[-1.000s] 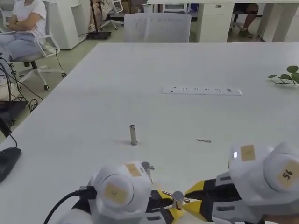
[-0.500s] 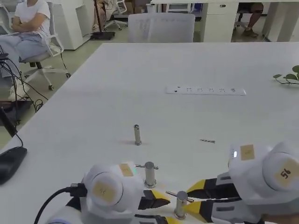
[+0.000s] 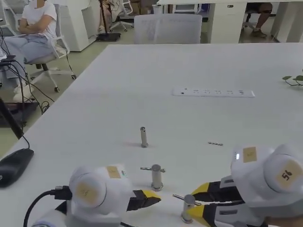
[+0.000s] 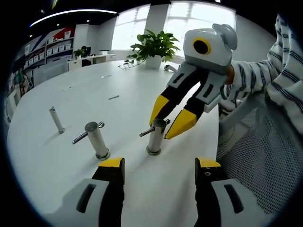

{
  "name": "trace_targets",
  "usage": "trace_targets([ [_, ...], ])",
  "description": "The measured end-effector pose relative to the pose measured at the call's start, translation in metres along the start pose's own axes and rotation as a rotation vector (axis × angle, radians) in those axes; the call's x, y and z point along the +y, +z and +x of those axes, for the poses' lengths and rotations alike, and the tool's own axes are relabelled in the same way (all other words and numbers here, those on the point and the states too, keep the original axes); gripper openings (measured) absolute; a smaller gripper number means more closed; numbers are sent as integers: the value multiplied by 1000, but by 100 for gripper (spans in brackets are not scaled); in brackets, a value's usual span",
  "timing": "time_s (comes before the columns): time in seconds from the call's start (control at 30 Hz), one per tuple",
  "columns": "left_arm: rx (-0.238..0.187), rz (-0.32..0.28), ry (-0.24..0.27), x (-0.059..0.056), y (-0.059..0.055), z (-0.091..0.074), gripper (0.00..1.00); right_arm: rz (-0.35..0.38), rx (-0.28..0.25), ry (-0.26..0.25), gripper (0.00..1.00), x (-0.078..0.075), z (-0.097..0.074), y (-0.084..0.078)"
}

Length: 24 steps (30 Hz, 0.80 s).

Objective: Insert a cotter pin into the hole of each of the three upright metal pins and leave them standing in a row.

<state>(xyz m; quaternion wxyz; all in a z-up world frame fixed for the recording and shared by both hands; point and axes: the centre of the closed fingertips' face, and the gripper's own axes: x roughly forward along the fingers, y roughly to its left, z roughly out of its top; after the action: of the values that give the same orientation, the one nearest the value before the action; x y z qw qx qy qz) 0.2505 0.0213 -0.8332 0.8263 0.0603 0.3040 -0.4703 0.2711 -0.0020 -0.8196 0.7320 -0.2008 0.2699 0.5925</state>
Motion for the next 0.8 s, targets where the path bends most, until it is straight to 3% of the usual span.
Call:
trace_targets([
  [0.13,-25,-18,8,1,3,-5,70,2,6,1,18,-1,1,-1],
  [0.37,-1,-11,-3,-5,-4,-8,88,4,7,0,18,-1,4,-1],
  [0.5,9,-34,-14,-8,-8,-10,89,11,6,-2,18,-2,5,-2],
  [0.67,-10,-49,-18,-9,-5,-12,98,13,7,-1,18,-1,7,-3],
  [0.8,-16,-55,-14,-8,-4,-14,99,16,6,-4,18,-1,8,-4],
])
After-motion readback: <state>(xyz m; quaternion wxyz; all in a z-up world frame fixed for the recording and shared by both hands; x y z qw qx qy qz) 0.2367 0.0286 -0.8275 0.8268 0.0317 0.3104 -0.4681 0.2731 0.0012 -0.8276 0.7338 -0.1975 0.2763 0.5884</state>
